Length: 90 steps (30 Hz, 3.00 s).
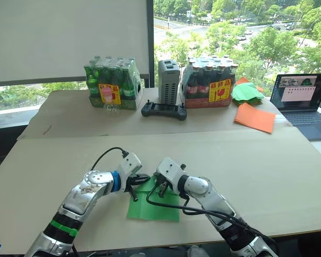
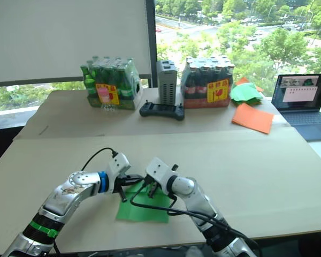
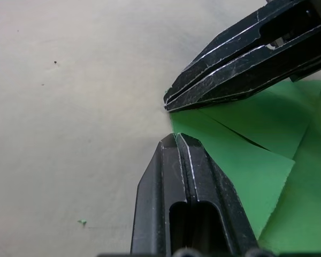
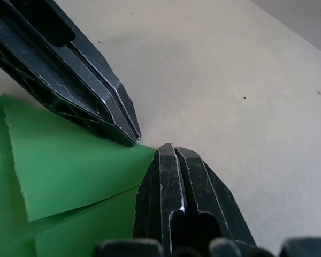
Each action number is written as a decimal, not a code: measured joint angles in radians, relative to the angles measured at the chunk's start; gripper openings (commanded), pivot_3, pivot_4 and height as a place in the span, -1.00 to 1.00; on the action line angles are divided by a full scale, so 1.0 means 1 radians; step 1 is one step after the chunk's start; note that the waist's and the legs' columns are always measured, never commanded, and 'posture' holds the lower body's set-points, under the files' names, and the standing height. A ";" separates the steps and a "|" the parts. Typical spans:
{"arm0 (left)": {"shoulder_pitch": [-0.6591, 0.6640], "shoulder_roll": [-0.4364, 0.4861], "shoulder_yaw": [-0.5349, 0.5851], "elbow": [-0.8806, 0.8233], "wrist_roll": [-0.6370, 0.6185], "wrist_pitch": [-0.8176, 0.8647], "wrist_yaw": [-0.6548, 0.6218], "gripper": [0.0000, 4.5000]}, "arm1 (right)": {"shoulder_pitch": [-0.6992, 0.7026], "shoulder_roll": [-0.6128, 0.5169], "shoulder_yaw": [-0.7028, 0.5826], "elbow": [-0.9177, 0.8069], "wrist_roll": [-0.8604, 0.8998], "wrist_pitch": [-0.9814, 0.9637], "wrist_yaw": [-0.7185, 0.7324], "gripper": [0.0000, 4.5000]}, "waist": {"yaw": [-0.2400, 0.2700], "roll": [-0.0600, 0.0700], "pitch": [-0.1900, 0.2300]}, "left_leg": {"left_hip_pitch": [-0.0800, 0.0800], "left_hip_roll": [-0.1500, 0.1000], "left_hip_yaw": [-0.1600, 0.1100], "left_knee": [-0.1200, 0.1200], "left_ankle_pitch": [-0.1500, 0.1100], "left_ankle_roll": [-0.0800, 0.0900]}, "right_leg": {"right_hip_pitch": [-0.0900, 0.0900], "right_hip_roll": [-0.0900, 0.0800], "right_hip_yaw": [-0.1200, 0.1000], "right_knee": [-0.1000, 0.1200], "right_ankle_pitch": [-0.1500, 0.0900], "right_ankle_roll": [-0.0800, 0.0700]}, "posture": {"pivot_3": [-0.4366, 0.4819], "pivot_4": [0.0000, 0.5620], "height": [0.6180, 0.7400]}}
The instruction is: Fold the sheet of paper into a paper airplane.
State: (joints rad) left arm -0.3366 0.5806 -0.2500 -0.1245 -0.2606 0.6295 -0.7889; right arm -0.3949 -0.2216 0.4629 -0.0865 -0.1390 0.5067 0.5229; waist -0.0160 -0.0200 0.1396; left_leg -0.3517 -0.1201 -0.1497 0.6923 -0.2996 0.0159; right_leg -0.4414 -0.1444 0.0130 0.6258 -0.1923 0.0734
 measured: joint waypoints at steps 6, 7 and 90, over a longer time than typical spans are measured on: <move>0.059 0.044 0.022 -0.056 -0.001 0.000 -0.011 -0.99 | 0.003 0.001 0.001 -0.002 -0.004 0.000 0.000 -1.00 | -0.001 0.000 0.000 | 0.000 0.000 0.000 0.000 0.000 0.000 | 0.000 0.000 0.000 0.000 0.000 0.000 | -0.05 -0.47 0.45; 0.067 0.052 0.028 -0.064 -0.001 0.001 -0.011 -0.99 | 0.003 0.002 0.001 -0.002 -0.004 0.000 0.000 -1.00 | -0.001 0.000 0.000 | 0.000 0.000 0.000 0.000 0.000 0.000 | 0.000 0.000 0.000 0.000 0.000 0.000 | -0.05 -0.47 0.45; 0.107 0.018 0.041 -0.112 -0.051 0.002 -0.050 -0.99 | 0.386 -0.506 -0.233 -0.576 0.314 0.239 0.227 -1.00 | 0.029 0.002 0.004 | -0.006 -0.002 -0.019 -0.009 0.006 -0.001 | 0.001 -0.008 -0.021 0.004 -0.013 -0.002 | -0.05 -0.47 0.28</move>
State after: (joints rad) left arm -0.2301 0.5990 -0.2094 -0.2363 -0.3114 0.6312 -0.8387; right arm -0.0084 -0.7273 0.2301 -0.6622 0.1746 0.7454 0.7501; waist 0.0133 -0.0183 0.1435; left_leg -0.3578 -0.1217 -0.1684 0.6833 -0.2936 0.0149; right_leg -0.4405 -0.1523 -0.0083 0.6296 -0.2049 0.0715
